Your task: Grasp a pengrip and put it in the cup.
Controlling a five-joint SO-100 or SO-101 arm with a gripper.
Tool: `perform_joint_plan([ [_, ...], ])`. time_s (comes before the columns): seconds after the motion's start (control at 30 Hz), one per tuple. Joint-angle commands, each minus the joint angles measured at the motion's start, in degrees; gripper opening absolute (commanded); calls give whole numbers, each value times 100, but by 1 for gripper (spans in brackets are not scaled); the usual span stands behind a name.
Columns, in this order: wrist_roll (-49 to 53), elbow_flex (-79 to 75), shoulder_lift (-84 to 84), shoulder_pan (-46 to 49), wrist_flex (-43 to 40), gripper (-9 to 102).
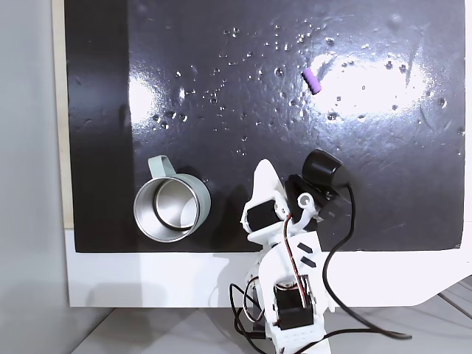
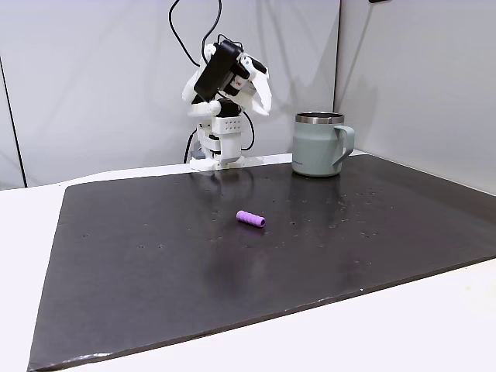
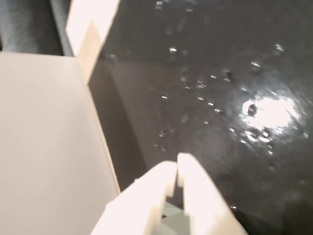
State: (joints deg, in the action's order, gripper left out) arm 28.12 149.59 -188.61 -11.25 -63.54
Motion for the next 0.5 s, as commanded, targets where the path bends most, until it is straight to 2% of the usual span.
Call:
perform_joint_plan([
  [0.0,492,-967,501,-9,9,0],
  [0.27,817,-3533,3595,448,35,0],
  [0.47,2364,-5326,5423,642,-264,0],
])
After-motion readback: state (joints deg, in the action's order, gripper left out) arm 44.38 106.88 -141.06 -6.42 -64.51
